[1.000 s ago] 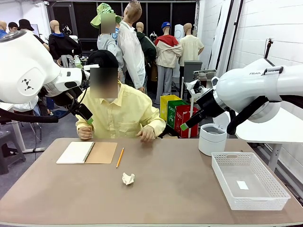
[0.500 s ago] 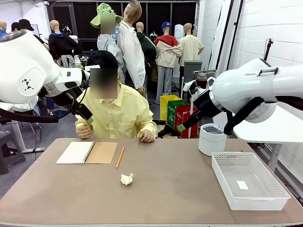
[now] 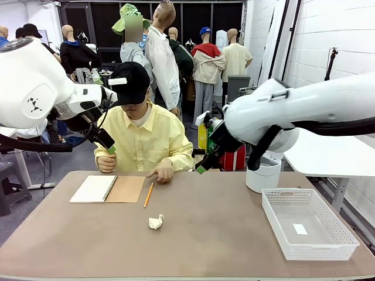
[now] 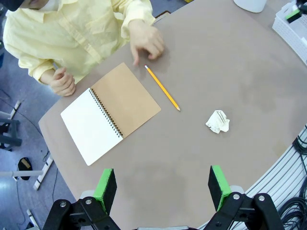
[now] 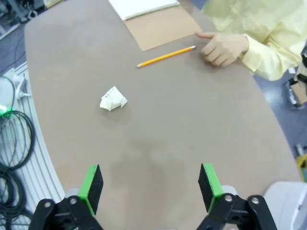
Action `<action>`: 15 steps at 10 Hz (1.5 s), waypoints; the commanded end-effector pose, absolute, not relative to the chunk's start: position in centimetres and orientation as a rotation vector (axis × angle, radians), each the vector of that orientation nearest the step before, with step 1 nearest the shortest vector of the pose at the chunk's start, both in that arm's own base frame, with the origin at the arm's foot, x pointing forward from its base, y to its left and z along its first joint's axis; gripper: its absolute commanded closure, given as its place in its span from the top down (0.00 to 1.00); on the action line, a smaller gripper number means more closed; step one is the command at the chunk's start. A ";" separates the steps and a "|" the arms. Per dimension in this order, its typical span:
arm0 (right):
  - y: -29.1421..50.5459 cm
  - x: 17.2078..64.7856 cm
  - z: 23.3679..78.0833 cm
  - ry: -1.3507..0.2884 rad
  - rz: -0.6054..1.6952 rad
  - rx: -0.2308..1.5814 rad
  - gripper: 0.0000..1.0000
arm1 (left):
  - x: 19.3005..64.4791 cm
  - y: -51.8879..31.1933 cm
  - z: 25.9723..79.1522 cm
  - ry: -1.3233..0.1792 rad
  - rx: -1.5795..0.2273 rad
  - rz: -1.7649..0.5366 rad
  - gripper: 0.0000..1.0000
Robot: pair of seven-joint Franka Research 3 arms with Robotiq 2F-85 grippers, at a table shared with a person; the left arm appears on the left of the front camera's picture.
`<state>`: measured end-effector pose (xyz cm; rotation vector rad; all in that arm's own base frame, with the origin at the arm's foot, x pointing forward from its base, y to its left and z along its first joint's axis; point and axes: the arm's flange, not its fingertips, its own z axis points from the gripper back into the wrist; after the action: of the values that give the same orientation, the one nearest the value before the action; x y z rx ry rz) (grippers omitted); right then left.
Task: Sort the paper based on its condition.
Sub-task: If a person hands you a paper, place it in the Organizing basket , and if it's crumpled, put it in the Trash can.
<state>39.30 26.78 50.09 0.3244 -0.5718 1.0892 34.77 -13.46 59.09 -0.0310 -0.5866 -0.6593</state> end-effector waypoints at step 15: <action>38.7 44.1 44.2 -0.343 1.262 0.172 1.00 | 34.8 -13.3 59.1 -0.586 -0.029 -0.652 1.00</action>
<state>42.82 36.78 44.00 0.2004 -0.3953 1.2545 34.78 -13.44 59.08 -0.0302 -0.5864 -0.6585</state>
